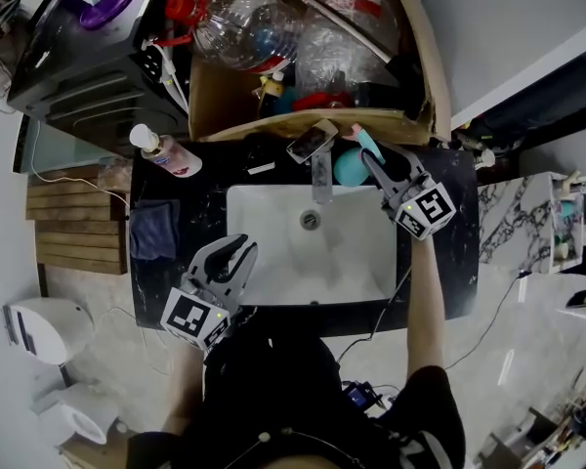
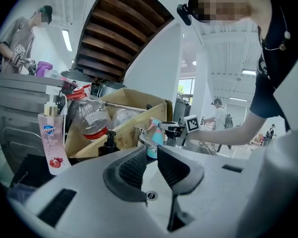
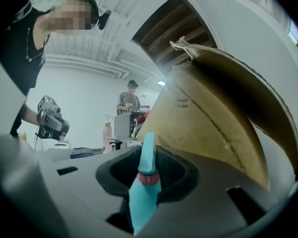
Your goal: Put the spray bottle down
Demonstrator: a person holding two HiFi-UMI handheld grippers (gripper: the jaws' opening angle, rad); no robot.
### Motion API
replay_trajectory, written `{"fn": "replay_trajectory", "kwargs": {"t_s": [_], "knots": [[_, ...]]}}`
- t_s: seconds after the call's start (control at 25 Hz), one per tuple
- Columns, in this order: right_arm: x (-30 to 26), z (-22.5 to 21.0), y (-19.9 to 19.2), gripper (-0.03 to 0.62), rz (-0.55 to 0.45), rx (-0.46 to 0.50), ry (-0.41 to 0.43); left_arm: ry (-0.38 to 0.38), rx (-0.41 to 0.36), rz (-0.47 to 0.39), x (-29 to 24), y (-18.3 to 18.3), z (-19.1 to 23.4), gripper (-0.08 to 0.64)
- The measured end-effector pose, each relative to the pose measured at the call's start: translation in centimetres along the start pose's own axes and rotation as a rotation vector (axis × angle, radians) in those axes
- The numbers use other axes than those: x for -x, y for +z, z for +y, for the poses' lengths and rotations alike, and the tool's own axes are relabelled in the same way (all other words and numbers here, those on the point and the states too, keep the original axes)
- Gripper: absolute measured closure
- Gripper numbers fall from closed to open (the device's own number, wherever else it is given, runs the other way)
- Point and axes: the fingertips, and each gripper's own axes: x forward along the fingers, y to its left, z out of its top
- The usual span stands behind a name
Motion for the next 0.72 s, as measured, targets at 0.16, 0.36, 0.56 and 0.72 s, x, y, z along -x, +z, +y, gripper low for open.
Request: {"fn": "replay_trajectory", "kwargs": {"t_s": [0.16, 0.36, 0.56, 0.72], "knots": [[0.0, -0.2, 0.2, 0.482, -0.003, -0.021, -0.007, 0.004, 0.006, 0.007, 0.2, -0.2, 0.0, 0.491], [0.1, -0.1, 0.2, 0.428, -0.006, -0.034, 0.001, 0.003, 0.008, 0.007, 0.0, -0.3, 0.1, 0.489], [0.9, 0.1, 1.2, 0.422, -0.015, -0.017, -0.009, -0.009, 0.002, 0.004, 0.1, -0.1, -0.3, 0.489], [2.3, 0.6, 2.8, 0.429, -0.052, 0.01, -0.052, -0.017, -0.006, 0.0, 0.4, 0.1, -0.6, 0.489]]}}
